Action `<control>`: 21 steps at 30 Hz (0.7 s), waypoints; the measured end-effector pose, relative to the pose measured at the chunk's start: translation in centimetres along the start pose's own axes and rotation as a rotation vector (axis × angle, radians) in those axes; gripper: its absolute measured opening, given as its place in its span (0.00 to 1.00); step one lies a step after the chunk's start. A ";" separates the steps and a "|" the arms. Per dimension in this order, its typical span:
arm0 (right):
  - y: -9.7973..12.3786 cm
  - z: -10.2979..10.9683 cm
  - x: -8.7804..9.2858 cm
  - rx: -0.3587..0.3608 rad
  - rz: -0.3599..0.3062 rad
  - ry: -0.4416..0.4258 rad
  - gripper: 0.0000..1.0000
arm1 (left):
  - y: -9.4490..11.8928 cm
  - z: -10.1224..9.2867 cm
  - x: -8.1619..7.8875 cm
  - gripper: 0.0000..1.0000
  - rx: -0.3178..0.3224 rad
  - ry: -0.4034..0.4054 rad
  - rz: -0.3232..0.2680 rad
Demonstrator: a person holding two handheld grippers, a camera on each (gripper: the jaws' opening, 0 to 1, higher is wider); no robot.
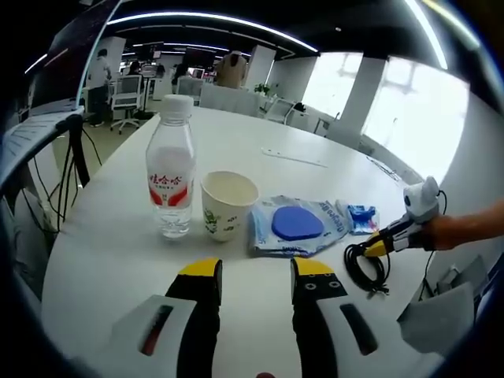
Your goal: Arrange the tabletop items into an orderly group along one side of the table until the central work area is clear of visible clutter.
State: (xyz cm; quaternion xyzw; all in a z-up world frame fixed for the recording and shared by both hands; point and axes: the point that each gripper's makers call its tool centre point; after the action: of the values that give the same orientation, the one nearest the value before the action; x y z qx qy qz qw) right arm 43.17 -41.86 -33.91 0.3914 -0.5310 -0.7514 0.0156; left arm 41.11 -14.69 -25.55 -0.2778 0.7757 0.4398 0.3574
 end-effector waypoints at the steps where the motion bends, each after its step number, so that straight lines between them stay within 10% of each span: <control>1: 0.1 0.0 0.1 0.000 0.002 -0.014 0.17 | 0.0 0.0 0.0 0.33 0.000 0.000 -0.001; 21: 4.0 -3.5 -1.4 0.064 -0.169 -0.119 0.23 | 0.4 -0.1 -0.7 0.34 0.000 -0.012 -0.015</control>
State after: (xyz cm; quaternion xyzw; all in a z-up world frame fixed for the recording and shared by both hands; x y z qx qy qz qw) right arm 44.67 -45.69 -30.35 0.3896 -0.5198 -0.7547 -0.0919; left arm 41.23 -14.50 -24.74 -0.2808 0.7715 0.4388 0.3652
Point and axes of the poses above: the point that each gripper's makers call its tool centre point, and the gripper's own axes: y roughly backward along the fingers, z roughly to its left, x roughly out of its underside, and after that the axes turned 7 degrees about x, right-handed
